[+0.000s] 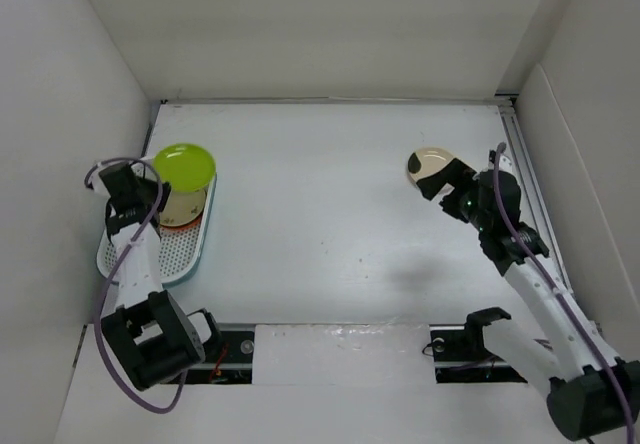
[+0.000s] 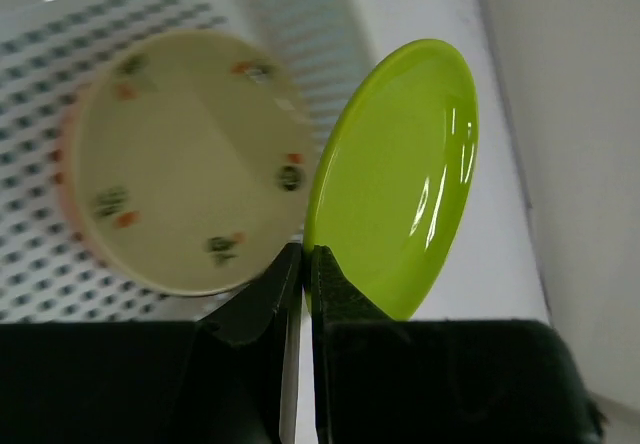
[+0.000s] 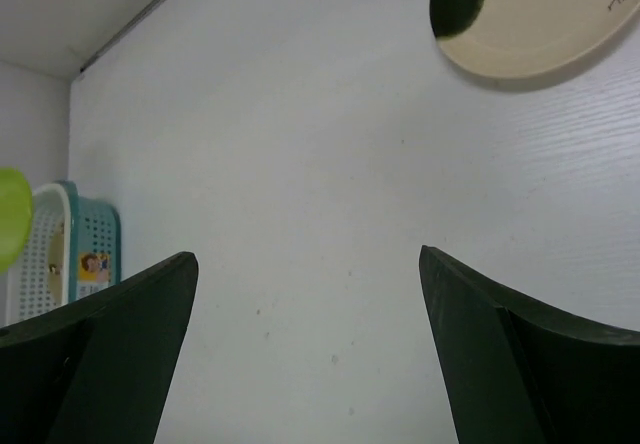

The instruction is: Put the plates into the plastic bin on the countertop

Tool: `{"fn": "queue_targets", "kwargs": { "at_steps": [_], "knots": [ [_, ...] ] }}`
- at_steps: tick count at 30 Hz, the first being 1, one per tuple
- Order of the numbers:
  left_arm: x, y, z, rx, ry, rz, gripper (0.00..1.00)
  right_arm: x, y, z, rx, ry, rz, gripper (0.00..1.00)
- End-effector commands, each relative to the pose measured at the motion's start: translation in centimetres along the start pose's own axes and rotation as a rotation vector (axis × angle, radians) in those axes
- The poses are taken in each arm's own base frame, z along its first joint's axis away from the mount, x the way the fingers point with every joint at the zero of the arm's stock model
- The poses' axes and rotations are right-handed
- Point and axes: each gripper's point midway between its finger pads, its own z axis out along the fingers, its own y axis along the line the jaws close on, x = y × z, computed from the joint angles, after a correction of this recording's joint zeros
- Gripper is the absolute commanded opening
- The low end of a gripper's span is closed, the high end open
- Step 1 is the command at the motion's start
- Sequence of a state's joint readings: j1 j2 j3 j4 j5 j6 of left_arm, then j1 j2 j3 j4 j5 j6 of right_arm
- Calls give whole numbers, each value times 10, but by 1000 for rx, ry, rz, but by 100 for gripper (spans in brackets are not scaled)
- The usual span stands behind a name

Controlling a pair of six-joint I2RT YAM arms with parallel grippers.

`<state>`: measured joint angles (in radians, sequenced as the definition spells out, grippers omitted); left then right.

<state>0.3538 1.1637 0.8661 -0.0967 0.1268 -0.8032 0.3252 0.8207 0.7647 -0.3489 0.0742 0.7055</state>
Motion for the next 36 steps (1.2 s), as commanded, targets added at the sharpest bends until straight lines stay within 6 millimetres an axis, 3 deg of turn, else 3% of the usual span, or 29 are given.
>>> {"fn": "queue_targets", "kwargs": {
  "at_steps": [1, 2, 4, 8, 11, 12, 15, 16, 18, 20, 22, 24, 25, 29, 31, 32, 33, 36],
  "knots": [
    [-3, 48, -12, -66, 17, -6, 0, -28, 16, 21, -209, -48, 82, 97],
    [-4, 60, -13, -93, 16, -13, 0, -24, 6, 31, -191, -29, 102, 96],
    [-9, 85, -14, -156, -15, -24, 0, -36, -19, 42, -114, -72, 129, 96],
    [-5, 96, -12, -173, -11, -36, 0, -61, -91, 65, 64, -153, 234, 97],
    [3, 107, -3, -209, 26, -57, 0, -64, -105, 83, 49, -115, 270, 97],
    [2, 108, -1, -209, 26, -57, 0, -52, -120, 101, 93, -59, 294, 95],
    [2, 109, 2, -217, 31, -59, 0, -48, -142, 124, 154, -22, 322, 94],
    [4, 111, 1, -225, 40, -61, 1, -35, -156, 137, 189, 22, 350, 94],
    [5, 114, 0, -244, 41, -63, 21, -37, -163, 148, 198, 37, 362, 94],
    [5, 114, 0, -244, 41, -63, 35, -25, -174, 157, 225, 72, 377, 94],
    [7, 116, -1, -250, 48, -65, 46, -29, -183, 160, 258, 57, 391, 94],
    [0, 107, -5, -227, 24, -58, 76, -25, -191, 164, 292, 63, 397, 93],
    [-2, 103, -7, -215, 26, -47, 99, -34, -195, 165, 300, 44, 398, 93],
    [-15, 77, -24, -148, -14, 5, 100, -32, -203, 174, 338, 75, 411, 86],
    [-19, 68, -37, -133, -35, 42, 100, -21, -212, 180, 371, 118, 428, 75],
    [-23, 57, -46, -102, -57, 72, 100, -16, -215, 185, 383, 149, 439, 62],
    [-26, 54, -47, -96, -64, 74, 100, -15, -217, 187, 391, 158, 443, 61],
    [-26, 42, -65, -46, -89, 120, 100, -18, -220, 192, 391, 175, 457, 46]
  ]
}}
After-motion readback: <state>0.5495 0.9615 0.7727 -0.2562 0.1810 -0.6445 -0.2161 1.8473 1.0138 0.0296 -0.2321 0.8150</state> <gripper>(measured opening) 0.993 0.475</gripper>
